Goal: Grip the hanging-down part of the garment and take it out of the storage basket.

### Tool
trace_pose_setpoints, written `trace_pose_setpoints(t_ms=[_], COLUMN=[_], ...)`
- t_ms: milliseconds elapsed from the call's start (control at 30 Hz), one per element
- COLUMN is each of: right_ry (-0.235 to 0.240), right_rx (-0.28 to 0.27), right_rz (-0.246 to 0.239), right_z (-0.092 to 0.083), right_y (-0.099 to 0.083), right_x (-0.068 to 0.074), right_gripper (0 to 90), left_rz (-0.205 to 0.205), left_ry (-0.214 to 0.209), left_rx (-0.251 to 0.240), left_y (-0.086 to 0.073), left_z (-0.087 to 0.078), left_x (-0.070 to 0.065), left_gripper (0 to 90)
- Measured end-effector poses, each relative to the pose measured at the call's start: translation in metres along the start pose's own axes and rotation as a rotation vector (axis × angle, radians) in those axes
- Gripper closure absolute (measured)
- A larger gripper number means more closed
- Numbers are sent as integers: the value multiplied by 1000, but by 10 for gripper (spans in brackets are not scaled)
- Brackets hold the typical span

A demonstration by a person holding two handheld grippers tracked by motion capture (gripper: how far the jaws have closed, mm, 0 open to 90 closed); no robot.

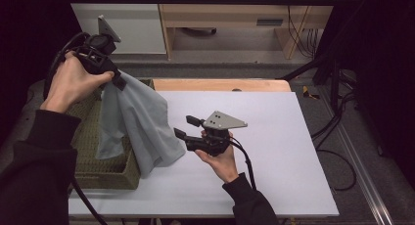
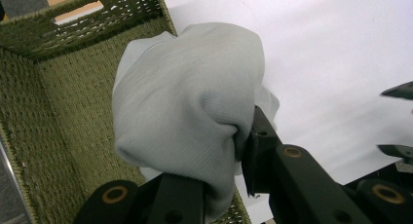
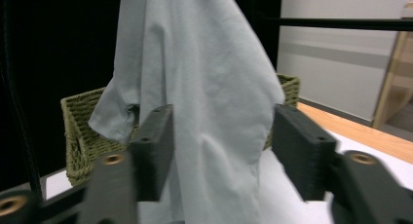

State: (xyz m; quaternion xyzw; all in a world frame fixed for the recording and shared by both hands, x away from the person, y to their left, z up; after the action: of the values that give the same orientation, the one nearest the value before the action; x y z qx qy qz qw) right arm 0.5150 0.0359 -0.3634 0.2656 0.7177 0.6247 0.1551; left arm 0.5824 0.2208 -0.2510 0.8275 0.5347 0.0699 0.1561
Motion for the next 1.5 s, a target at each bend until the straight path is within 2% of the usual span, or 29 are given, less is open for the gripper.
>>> trace_pose_setpoints(t_ms=[167, 300, 400, 600, 700, 733, 767, 900, 1100, 1233, 1500], right_ry=[-71, -123, -150, -204, -230, -239, -244, -286, -341, -363, -397], right_rx=[-14, 1, -10, -14, -31, -39, -41, -55, -59, -73, -58], right_rz=[21, 36, 49, 53, 64, 53, 73, 64, 81, 86, 72], right_z=[-21, -36, -49, -76, -90, -94, -98, -115, -138, -152, -168], right_y=[-6, -18, -25, -36, -38, -39, -40, -43, -53, -57, -72], right_x=[-14, -31, -40, -52, -55, -58, -58, -63, -72, -75, -78], right_gripper=[227, 146, 108, 75, 63, 60, 54, 43, 28, 25, 18], left_rz=[-1, 1, 3, -3, -8, -9, -10, -11, -14, -17, -20], left_ry=[-1, -10, -11, -13, -12, -12, -13, -15, -18, -19, -21], left_rx=[-4, -6, -6, -5, -3, -4, -2, -4, -6, -4, -4], left_y=[-1, -1, -2, -4, -5, -5, -5, -6, -7, -8, -9], left_z=[-1, 1, 2, 2, 2, 3, 3, 2, 2, 2, 2], left_x=[0, 0, 0, 3, 5, 5, 6, 7, 9, 11, 13], left_gripper=[796, 795, 795, 795, 795, 795, 795, 795, 795, 795, 794])
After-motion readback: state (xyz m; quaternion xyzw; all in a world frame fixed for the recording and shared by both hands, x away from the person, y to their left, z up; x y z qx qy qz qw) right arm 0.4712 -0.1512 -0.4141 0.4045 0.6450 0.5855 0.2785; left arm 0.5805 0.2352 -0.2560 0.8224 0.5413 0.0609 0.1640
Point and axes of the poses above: each handheld gripper's, and its own axes: z roughly forward along the jaws, y roughly out of its top, x roughly to its left, the point moved 10 cm from there along z, roughly forward along the jaws, and after that the axes turned 1 degree about x, right-handed, at the moved point
